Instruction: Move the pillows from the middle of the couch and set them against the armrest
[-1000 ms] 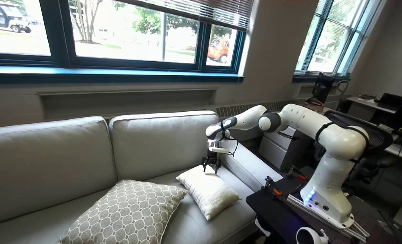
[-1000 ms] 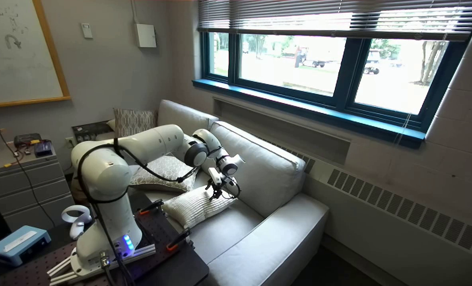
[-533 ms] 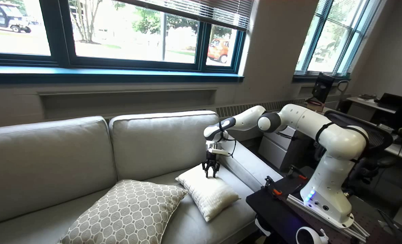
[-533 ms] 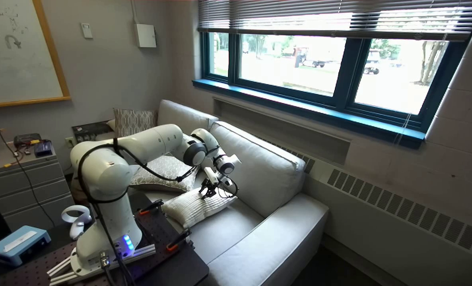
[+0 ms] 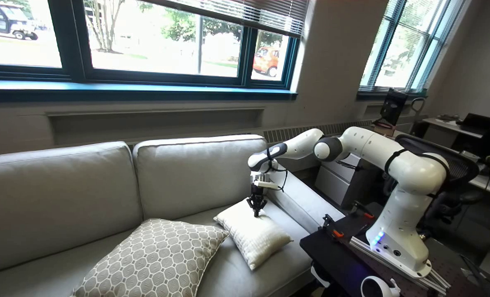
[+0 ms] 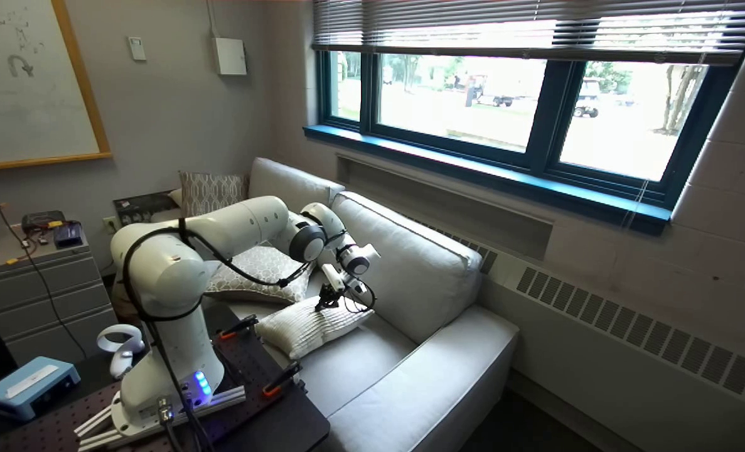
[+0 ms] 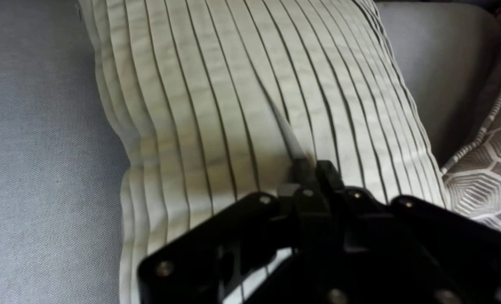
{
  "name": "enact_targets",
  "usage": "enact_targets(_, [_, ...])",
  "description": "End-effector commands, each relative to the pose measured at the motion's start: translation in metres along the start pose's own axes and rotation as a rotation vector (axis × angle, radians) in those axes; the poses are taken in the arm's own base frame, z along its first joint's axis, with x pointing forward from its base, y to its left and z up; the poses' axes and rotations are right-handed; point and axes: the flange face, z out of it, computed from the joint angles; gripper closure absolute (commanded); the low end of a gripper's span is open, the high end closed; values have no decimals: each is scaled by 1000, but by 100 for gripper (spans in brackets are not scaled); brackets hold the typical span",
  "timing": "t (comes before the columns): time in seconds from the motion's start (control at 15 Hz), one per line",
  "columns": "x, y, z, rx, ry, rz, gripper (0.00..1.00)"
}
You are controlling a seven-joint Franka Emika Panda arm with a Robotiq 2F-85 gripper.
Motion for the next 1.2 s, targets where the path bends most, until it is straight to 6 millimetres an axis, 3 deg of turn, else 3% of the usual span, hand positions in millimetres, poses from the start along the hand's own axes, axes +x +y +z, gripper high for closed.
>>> enact_targets(0.0, [2, -1, -4, -14, 18, -10, 90])
enact_targets(0.27, [3, 2, -12, -56, 35, -19, 89])
enact_targets(0.47, [7, 18, -29, -84, 53, 7, 90])
enact_targets(0.53, [11, 28, -37, -90, 72, 33, 65])
enact_targets(0.6, [14, 39, -43, -97, 94, 57, 65])
enact_targets(0.73, [19, 63, -52, -88, 109, 95, 51])
enact_targets(0.93, [19, 103, -48, 13, 51, 112, 30])
enact_targets(1.13, [17, 111, -34, 105, 14, 98, 8])
